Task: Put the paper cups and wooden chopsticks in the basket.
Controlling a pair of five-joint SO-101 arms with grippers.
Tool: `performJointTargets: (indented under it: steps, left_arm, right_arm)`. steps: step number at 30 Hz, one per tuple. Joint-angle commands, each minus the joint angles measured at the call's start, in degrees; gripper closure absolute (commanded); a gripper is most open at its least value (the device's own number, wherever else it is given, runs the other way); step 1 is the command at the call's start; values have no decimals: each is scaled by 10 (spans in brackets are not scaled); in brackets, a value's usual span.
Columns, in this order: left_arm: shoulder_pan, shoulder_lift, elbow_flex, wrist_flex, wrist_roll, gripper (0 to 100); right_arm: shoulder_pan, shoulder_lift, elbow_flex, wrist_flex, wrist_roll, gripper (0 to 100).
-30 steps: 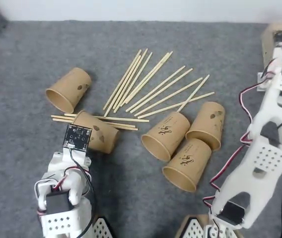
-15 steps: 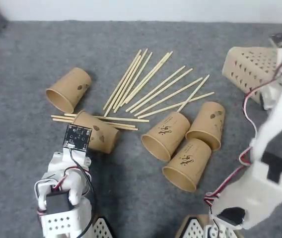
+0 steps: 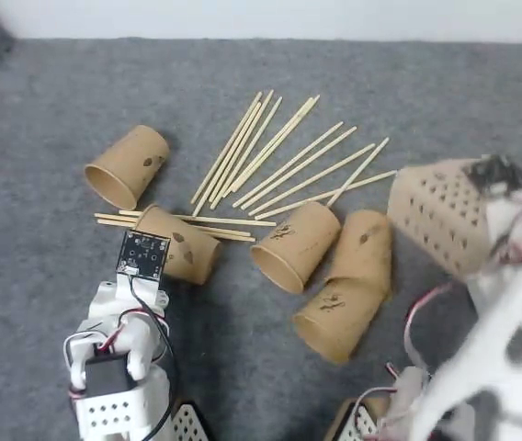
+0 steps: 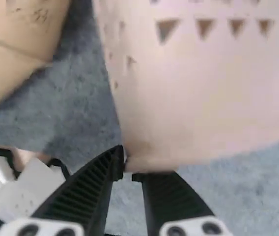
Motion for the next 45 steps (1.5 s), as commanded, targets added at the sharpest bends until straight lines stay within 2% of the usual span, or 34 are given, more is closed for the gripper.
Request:
performJointTargets:
  steps: [1, 4, 9, 11, 14, 16, 19, 23, 25, 27, 29, 33, 39, 45]
  left_arm:
    - [-3, -9, -2, -1, -4, 964]
    - [-3, -9, -2, -1, -4, 964]
    - [-3, -9, -2, -1, -4, 964]
    - [-3, -9, -2, -1, -4, 964]
    - [-3, -9, -2, -1, -4, 964]
    - [-3, -9, -2, -1, -4, 964]
    - [-3, -9, -2, -1, -4, 964]
    - [-3, -9, -2, -1, -4, 964]
    - [-3, -9, -2, -1, -4, 964]
    - [-3, -9, -2, -1, -4, 964]
    - [-3, -9, -2, -1, -4, 964]
    - [-3, -9, -2, -1, -4, 964]
    - [-3, -9, -2, -1, -4, 964]
    - [-3, -9, -2, -1, -4, 964]
  right_arm:
    - [53, -109, 49, 19, 50, 991]
    - [102, -137, 89, 21, 98, 966]
    - [160, -140, 117, 22, 208, 705]
    - [158, -145, 116, 22, 244, 718]
    - [133, -145, 88, 21, 251, 772]
    - [95, -144, 40, 20, 221, 796]
    - [-8, -138, -64, -7, 117, 804]
    - [-138, -100, -106, -167, -20, 815]
    - [-166, -40, -106, -248, -50, 874]
    - [-170, 43, -114, -324, -74, 987]
    - [-171, 136, -136, -375, -108, 970]
    - [-189, 325, -254, -354, -134, 995]
    - [-223, 568, -506, -254, -134, 991]
    - [-224, 775, -755, -123, -131, 991]
